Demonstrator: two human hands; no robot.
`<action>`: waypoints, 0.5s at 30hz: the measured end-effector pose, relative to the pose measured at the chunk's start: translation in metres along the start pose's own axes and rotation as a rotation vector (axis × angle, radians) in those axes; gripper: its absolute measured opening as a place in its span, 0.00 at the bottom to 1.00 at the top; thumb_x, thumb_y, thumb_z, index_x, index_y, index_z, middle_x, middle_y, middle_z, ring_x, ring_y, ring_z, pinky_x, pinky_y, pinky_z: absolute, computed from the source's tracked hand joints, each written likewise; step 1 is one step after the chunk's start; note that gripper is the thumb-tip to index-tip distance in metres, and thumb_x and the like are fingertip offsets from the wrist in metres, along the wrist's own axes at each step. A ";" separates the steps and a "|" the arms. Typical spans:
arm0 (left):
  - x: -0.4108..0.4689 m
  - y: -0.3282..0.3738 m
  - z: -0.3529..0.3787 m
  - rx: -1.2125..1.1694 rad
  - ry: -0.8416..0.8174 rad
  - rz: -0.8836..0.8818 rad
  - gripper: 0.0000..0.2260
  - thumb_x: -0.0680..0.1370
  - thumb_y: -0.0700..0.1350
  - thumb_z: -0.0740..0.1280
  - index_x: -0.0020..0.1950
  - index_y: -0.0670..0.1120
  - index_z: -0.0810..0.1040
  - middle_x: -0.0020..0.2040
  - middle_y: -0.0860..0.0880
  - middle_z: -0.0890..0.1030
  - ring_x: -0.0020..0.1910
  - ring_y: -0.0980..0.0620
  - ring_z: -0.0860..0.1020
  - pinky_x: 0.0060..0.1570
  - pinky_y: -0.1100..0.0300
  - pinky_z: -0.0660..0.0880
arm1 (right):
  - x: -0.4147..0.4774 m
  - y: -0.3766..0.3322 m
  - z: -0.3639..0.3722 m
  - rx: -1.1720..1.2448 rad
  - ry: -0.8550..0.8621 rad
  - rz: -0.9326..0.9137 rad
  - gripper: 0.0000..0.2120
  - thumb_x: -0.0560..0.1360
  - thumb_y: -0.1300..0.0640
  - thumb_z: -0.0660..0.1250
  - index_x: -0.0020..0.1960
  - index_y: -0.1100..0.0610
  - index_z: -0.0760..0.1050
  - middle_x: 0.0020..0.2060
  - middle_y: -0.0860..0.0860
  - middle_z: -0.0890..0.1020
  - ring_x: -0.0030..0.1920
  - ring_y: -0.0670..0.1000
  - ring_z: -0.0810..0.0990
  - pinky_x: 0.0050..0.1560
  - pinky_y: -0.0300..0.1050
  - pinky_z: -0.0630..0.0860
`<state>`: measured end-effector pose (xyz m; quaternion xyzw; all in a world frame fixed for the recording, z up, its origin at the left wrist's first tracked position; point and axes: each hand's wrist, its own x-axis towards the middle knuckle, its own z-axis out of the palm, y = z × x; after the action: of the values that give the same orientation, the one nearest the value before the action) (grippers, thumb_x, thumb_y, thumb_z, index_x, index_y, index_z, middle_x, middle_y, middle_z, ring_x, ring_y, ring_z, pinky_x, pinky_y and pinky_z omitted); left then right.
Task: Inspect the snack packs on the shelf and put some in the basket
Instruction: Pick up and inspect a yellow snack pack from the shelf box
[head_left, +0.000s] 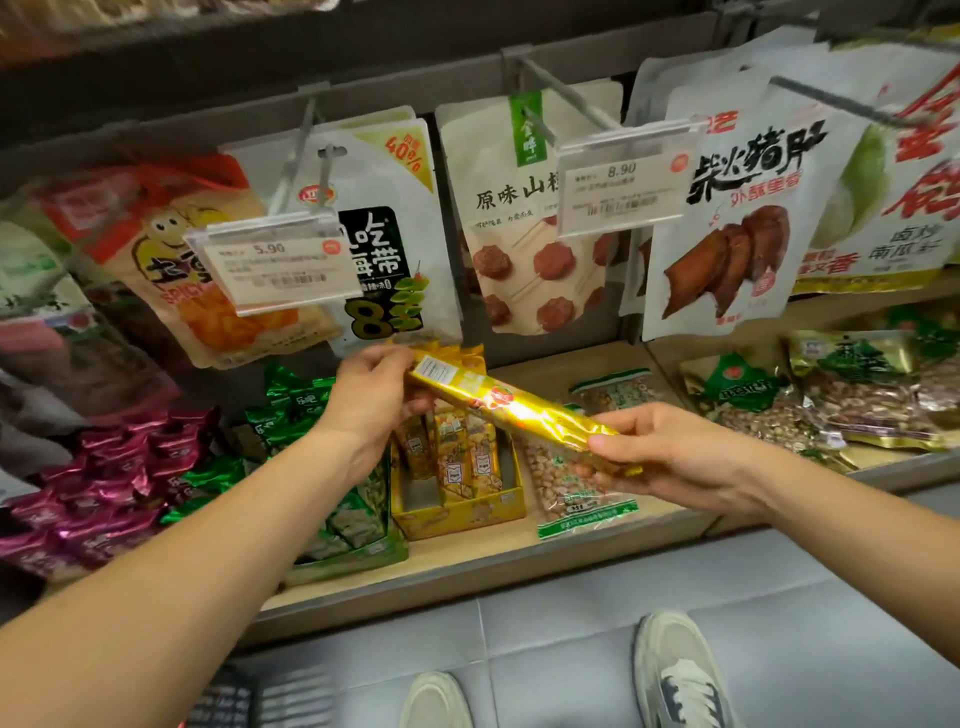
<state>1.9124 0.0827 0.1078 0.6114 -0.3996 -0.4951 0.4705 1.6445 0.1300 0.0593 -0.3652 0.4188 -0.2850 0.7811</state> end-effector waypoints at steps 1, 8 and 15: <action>0.000 -0.001 -0.002 -0.010 0.004 0.007 0.08 0.83 0.42 0.60 0.47 0.45 0.77 0.41 0.47 0.81 0.31 0.59 0.80 0.32 0.66 0.78 | 0.000 0.001 -0.002 0.037 -0.008 -0.008 0.17 0.68 0.63 0.73 0.57 0.61 0.82 0.55 0.62 0.82 0.53 0.54 0.83 0.51 0.42 0.81; 0.002 -0.002 -0.006 -0.043 0.020 0.012 0.08 0.83 0.42 0.59 0.47 0.46 0.76 0.43 0.47 0.81 0.41 0.54 0.80 0.37 0.63 0.78 | 0.002 0.001 -0.002 0.060 -0.007 -0.057 0.19 0.66 0.67 0.73 0.57 0.63 0.81 0.57 0.63 0.82 0.57 0.59 0.82 0.53 0.45 0.81; 0.001 -0.004 -0.015 -0.019 -0.149 -0.129 0.14 0.76 0.42 0.71 0.60 0.43 0.75 0.50 0.45 0.82 0.44 0.53 0.83 0.41 0.60 0.79 | 0.005 -0.003 0.011 -0.696 0.236 -0.203 0.26 0.61 0.68 0.80 0.50 0.48 0.75 0.49 0.49 0.83 0.51 0.52 0.83 0.51 0.52 0.82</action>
<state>1.9277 0.0854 0.1044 0.5929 -0.3885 -0.5723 0.4124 1.6559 0.1287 0.0635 -0.6130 0.5391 -0.2418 0.5246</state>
